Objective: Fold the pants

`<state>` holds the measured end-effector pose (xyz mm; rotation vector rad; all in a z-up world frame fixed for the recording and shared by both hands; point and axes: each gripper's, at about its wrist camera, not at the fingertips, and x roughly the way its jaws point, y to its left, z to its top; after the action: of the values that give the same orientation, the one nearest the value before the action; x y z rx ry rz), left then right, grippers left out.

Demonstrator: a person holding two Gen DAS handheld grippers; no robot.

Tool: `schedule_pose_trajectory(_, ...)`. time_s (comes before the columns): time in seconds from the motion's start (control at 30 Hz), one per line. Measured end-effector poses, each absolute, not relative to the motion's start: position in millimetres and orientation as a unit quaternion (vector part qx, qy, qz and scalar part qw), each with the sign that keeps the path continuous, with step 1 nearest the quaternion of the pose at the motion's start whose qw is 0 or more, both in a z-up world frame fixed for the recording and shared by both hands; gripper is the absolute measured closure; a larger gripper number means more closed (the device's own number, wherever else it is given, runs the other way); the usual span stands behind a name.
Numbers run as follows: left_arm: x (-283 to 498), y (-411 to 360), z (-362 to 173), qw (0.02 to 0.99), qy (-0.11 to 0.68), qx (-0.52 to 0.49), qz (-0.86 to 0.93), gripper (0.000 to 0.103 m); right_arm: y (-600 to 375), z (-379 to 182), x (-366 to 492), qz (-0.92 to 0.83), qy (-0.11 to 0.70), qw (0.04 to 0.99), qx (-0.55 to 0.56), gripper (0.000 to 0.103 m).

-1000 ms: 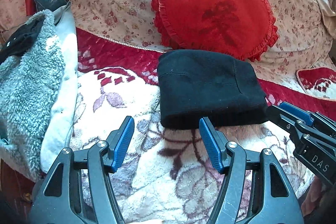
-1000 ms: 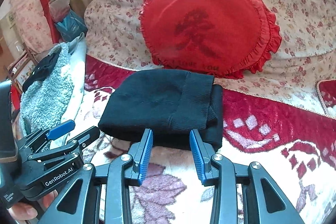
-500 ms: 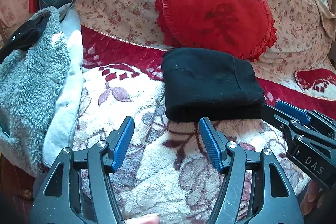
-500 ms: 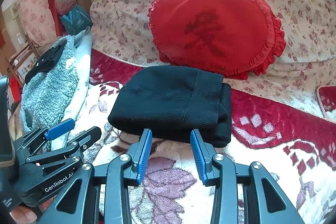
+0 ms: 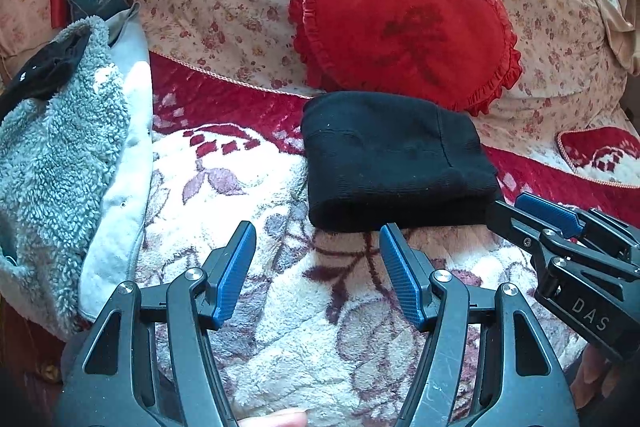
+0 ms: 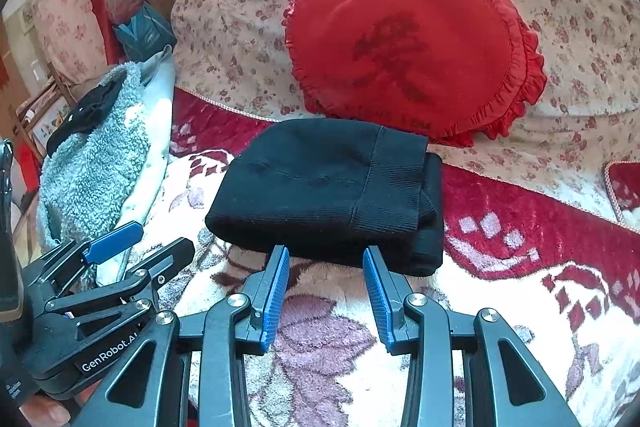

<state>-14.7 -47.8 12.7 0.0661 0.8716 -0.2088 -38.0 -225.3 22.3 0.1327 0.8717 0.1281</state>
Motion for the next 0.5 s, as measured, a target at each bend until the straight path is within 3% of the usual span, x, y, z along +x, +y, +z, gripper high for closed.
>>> schedule_pose_trajectory(0.5,-14.3,-45.0,3.4,0.896,0.432,0.028,-0.101,0.039,-221.6,17.0,-36.9,0.063,0.427,0.9,0.064,0.066)
